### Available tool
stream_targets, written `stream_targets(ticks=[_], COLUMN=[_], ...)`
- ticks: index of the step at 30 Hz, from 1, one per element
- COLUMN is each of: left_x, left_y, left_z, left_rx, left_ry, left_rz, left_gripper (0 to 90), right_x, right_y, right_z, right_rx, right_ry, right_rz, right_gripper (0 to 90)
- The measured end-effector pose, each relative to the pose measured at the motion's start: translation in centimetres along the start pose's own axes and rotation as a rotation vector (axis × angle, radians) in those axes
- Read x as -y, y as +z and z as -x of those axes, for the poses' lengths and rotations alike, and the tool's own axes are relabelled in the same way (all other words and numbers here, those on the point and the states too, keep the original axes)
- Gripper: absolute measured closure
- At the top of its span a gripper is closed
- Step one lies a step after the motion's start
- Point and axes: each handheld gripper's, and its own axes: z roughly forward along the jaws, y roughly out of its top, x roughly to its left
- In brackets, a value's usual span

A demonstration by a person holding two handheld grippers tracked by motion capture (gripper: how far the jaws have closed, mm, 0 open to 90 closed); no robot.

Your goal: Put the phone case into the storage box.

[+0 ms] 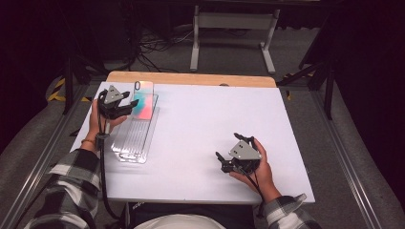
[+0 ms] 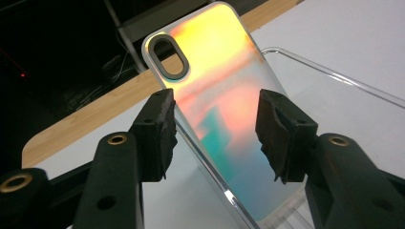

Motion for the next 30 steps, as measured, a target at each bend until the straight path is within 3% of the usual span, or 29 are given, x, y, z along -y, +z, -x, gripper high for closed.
stream_targets(ticks=[6, 18, 30], left_x=[0.0, 0.0, -0.5], left_y=[-0.3, -1.0, -1.4], left_z=[0.2, 0.4, 1.4], left_rx=[0.001, 0.043, 0.079], left_ry=[0.011, -0.028, -0.002], left_rz=[0.006, 0.032, 0.057], left_gripper=[48.1, 47.2, 47.1], right_x=[0.0, 0.0, -0.1], right_y=[-0.1, -0.2, -0.3], right_z=[0.0, 0.1, 0.1], right_rx=[0.001, 0.006, 0.01], right_ry=[-0.001, 0.005, 0.002], right_rz=[0.002, 0.006, 0.009], right_gripper=[11.6, 11.7, 11.7])
